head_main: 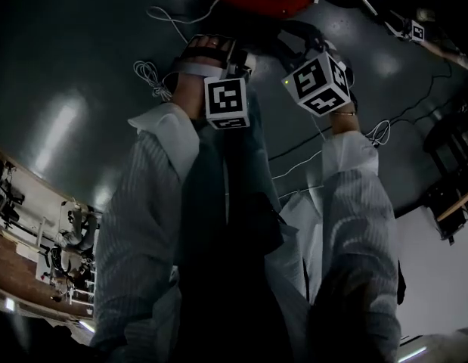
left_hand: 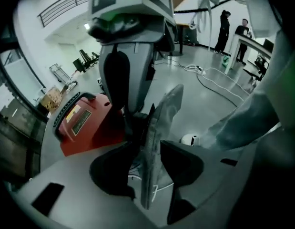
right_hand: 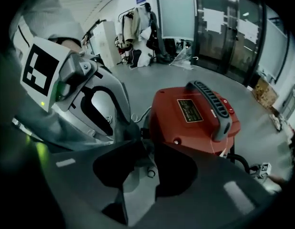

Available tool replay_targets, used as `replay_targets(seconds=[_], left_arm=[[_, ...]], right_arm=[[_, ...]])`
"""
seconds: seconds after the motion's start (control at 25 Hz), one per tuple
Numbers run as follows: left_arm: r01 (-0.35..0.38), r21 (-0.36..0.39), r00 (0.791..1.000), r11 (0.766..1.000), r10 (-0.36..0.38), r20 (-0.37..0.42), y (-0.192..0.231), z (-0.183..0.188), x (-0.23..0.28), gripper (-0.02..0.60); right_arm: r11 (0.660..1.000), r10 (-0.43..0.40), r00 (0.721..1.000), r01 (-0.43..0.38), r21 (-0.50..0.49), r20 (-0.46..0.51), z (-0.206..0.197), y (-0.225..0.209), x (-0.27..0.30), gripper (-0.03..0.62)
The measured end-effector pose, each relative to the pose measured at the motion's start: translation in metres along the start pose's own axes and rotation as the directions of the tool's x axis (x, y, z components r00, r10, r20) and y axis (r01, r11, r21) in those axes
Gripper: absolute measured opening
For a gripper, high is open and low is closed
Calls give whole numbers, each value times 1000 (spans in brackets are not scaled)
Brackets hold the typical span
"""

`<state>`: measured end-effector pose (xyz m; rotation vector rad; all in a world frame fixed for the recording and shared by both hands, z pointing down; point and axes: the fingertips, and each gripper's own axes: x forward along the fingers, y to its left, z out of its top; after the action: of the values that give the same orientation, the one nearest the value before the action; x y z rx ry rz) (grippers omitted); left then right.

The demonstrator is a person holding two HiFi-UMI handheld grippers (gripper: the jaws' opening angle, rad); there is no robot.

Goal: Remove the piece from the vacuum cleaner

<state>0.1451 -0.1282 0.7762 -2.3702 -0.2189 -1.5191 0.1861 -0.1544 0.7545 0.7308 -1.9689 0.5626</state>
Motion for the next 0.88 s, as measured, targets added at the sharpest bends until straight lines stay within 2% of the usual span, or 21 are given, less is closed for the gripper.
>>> replay_targets(seconds=[0.24,0.28,0.36,0.4,0.44,0.68,0.8,0.88], left_arm=[[-19,68,999,998,22,-47,-3,2,33,162],[-21,69,998,997,25,-58,-4,0,34,139],[2,46,998,999,2,-67,-9,-2,33,100],[27,26,997,999,-26,-67,-13,-2,31,57],[52,7,997,999,-52,-66,-18,-1,30,40],[110,-58,991,992,-114,-69,-30,-1,23,35],[107,-67,991,992,-112,-75,-35,2,19,35],[112,-114,989,987,-122,-84,-37,2,19,37]], right_arm=[[999,37,998,-38,-25,-48,2,-2,18,61],[999,42,998,-43,-30,-48,3,-2,19,61],[998,44,998,-46,-33,-43,4,-1,18,61],[999,43,998,-44,-32,-41,4,-2,16,61],[999,40,998,-41,-27,-41,3,-2,15,61],[1000,25,999,-24,11,-44,4,-3,13,63],[1000,22,999,-21,16,-42,5,-3,10,63],[1000,21,999,-20,19,-40,5,-3,10,64]])
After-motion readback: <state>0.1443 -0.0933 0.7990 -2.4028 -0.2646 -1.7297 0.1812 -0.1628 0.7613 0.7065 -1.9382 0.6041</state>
